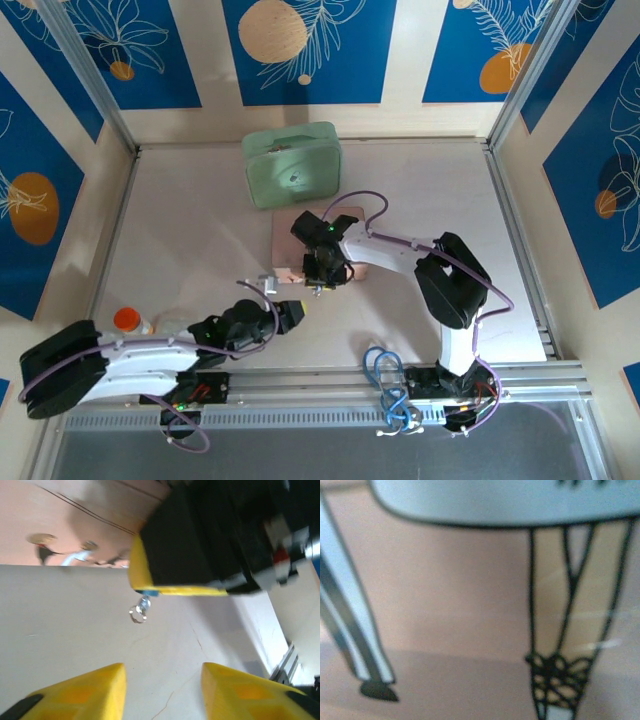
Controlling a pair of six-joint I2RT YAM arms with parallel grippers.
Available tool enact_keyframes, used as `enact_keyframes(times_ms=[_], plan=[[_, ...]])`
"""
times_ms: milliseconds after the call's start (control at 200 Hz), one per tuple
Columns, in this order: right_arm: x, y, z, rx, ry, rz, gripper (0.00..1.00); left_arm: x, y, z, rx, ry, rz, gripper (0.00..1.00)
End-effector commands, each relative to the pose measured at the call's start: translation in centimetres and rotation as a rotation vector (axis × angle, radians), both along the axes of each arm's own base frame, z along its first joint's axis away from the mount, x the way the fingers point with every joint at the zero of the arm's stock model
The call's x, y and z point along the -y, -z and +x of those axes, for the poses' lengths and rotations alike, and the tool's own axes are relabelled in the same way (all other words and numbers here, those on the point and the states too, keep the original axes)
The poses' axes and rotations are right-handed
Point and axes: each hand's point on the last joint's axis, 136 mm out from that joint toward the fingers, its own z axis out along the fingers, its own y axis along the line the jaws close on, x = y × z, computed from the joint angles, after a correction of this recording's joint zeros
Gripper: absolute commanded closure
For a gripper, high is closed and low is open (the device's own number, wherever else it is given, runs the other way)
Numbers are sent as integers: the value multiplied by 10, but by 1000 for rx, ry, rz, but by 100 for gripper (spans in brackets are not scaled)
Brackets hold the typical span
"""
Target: Unlock the padlock with the key
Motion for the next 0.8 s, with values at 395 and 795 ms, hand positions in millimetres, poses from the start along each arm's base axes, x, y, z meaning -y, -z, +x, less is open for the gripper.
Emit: enact_keyframes(times_ms=[395, 795], plan=[[-5, -25, -18, -132, -61, 54, 99, -4, 3, 11, 111, -76, -7, 65], [-8, -13, -21, -163, -60, 66, 99, 31, 0, 14, 182, 1, -135, 57]])
